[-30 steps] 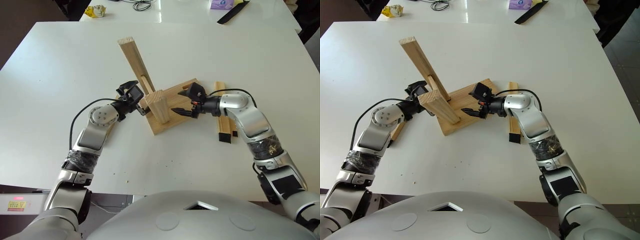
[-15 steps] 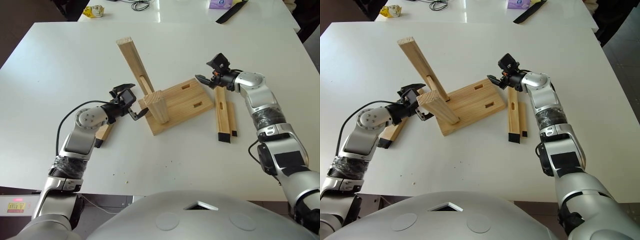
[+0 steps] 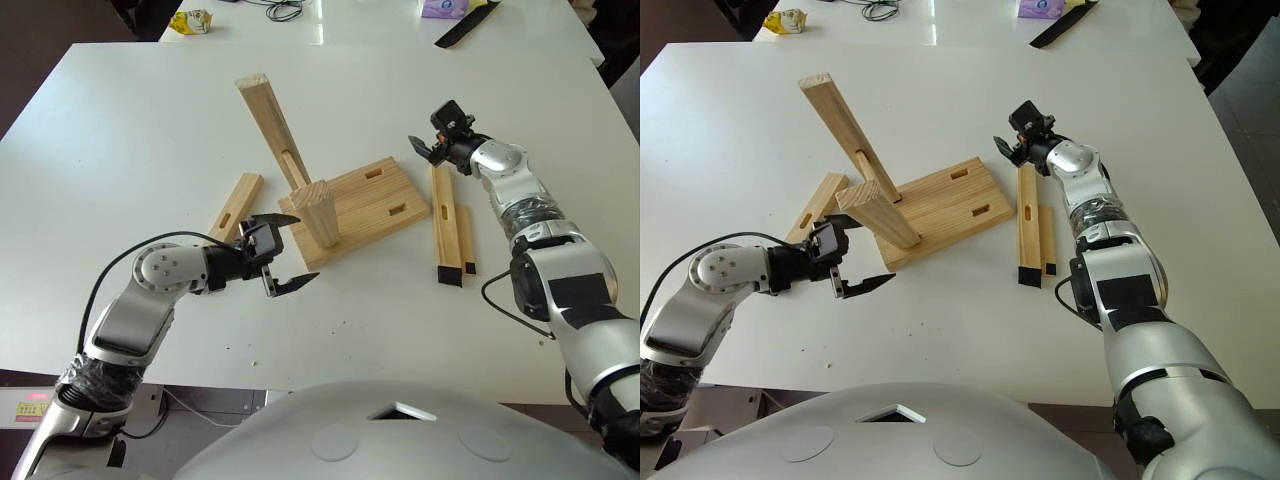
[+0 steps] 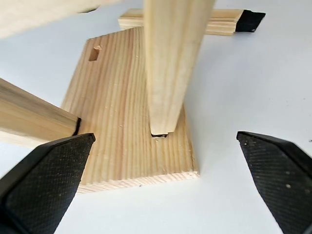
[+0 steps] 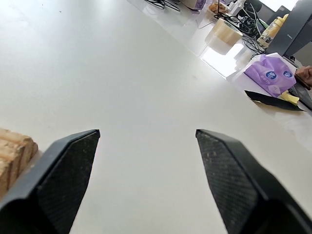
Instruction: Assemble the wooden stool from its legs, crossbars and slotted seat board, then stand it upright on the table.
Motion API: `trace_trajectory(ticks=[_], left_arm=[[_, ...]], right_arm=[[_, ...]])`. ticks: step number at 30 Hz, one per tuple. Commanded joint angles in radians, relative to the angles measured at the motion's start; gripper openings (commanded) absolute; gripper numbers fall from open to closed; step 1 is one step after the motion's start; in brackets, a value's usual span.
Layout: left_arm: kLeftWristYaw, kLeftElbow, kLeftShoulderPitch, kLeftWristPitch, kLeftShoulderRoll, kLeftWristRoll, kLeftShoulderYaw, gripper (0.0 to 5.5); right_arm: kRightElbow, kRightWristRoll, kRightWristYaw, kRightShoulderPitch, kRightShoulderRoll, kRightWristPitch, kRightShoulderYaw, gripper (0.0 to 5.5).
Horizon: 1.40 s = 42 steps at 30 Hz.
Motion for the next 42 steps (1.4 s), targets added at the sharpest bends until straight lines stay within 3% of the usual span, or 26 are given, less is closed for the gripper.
trace_trajectory(ticks=[1,11,21,24,32,42], left_arm=[[0.032,0.035,0.018,-0.062,0.003,0.081,-0.040,5.40],[0.077,0.142,0.013,-0.147,0.000,0.139,-0.023,5.40],[0.110,0.285,-0.044,-0.221,-0.001,0.165,0.021,5.40],[0.116,0.326,-0.065,-0.242,-0.011,0.161,0.033,5.40],[0.101,0.372,-0.115,-0.279,-0.009,0.147,0.048,5.40],[-0.169,0.156,-0.073,-0.148,0.137,-0.069,0.111,5.40]], right_arm=[[0.022,-0.019,0.035,-0.002,-0.016,-0.027,0.002,3.65],[-0.099,-0.030,0.309,0.132,-0.043,-0.092,0.053,3.65],[-0.655,0.046,0.540,0.354,-0.129,0.031,0.093,3.65],[-0.726,0.052,0.558,0.347,-0.164,0.088,0.073,3.65],[-0.433,-0.036,0.314,0.114,-0.142,0.048,0.048,3.65],[-0.111,-0.077,0.112,0.041,-0.036,-0.101,0.054,3.65]])
